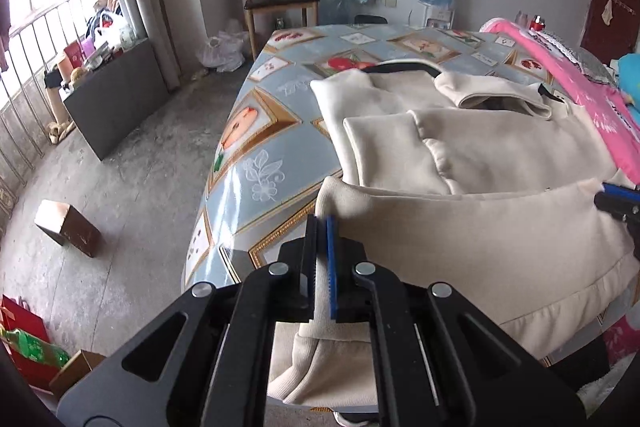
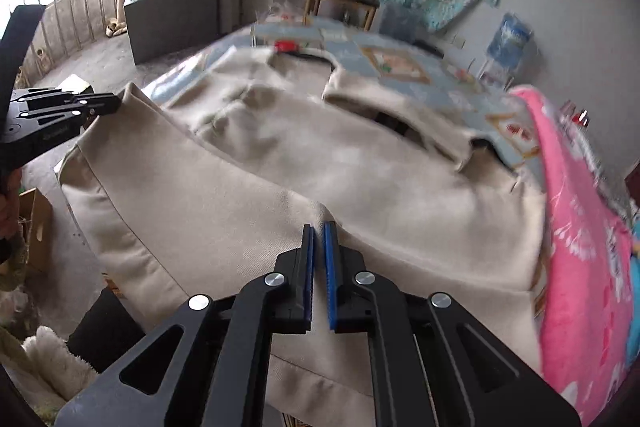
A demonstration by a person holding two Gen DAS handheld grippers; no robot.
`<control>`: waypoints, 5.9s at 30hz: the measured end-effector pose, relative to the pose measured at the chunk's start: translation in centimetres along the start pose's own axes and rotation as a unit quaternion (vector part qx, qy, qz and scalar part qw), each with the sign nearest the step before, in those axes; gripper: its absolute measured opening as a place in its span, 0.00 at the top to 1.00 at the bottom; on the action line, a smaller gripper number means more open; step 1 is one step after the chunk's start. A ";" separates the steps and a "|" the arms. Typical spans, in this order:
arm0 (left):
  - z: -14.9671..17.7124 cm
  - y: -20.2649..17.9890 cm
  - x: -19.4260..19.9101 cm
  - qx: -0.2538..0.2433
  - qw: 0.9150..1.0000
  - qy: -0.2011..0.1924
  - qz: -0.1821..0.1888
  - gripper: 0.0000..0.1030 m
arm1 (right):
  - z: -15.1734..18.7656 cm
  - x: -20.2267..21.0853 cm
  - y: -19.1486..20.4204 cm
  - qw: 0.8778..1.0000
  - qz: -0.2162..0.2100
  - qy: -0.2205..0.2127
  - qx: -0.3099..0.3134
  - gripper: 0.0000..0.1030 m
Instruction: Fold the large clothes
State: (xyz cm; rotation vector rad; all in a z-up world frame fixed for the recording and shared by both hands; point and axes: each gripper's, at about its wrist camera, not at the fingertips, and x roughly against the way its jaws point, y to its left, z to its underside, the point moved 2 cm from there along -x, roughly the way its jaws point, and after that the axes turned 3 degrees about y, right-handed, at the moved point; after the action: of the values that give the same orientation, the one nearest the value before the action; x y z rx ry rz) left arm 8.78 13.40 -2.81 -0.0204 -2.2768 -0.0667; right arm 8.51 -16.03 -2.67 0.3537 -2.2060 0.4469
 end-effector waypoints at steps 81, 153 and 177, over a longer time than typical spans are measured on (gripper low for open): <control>1.3 -11.4 2.7 -0.159 0.963 0.043 0.214 0.90 | 7.7 3.0 -9.4 0.984 -0.091 0.065 -0.139 0.80; -0.8 -13.3 -4.8 -0.124 0.978 0.081 0.149 0.79 | 8.7 0.2 -14.5 0.974 -0.028 0.049 -0.218 0.95; -3.3 -10.8 -7.4 -0.122 0.931 0.197 0.281 0.80 | 5.6 1.0 -3.1 0.986 -0.142 0.070 -0.062 0.66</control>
State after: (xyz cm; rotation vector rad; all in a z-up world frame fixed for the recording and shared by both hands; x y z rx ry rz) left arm 15.71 2.46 -6.77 -0.7223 -1.7738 -0.0459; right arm 5.27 -21.37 -4.53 0.5423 -1.9970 0.1726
